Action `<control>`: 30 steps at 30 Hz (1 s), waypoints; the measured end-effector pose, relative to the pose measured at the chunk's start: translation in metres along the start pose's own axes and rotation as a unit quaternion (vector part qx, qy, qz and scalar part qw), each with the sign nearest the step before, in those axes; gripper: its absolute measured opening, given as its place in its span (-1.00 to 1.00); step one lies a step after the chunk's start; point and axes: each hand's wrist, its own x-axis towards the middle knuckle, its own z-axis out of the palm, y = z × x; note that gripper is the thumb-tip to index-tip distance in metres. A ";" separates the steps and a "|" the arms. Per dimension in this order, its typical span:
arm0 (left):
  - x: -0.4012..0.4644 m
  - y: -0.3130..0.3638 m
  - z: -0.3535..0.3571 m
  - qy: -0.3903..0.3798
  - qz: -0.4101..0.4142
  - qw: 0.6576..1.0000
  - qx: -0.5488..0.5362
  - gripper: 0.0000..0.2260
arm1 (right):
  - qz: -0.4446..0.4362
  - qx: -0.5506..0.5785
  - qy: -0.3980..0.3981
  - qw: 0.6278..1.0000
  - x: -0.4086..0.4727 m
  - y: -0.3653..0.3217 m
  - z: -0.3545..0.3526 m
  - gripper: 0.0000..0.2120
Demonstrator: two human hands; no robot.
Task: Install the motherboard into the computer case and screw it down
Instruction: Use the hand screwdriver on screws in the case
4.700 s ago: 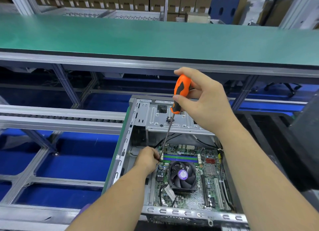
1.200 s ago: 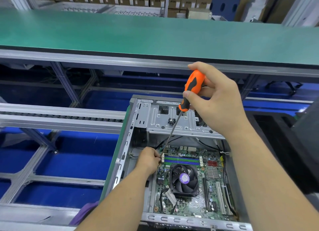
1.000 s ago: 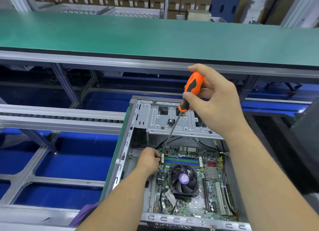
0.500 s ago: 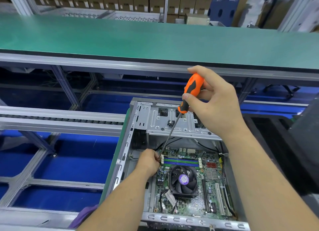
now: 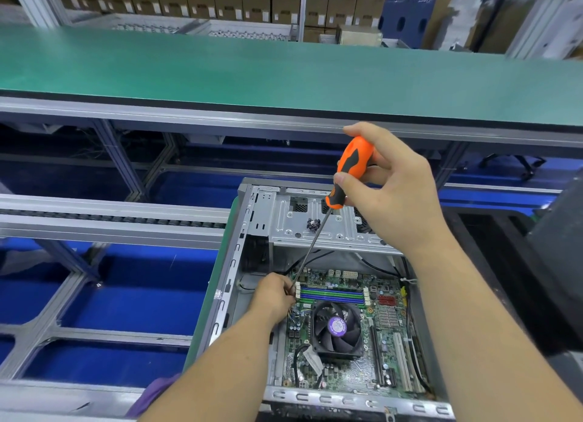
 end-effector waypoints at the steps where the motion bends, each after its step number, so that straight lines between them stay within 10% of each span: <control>1: 0.000 0.000 0.000 -0.005 -0.002 1.000 0.001 -0.81 | -0.001 -0.001 0.001 1.000 0.000 -0.001 0.000 -0.53; 30: -0.011 0.003 -0.017 0.061 -0.030 0.998 -0.004 -0.86 | -0.007 -0.002 0.038 0.999 -0.015 -0.004 -0.018 -0.54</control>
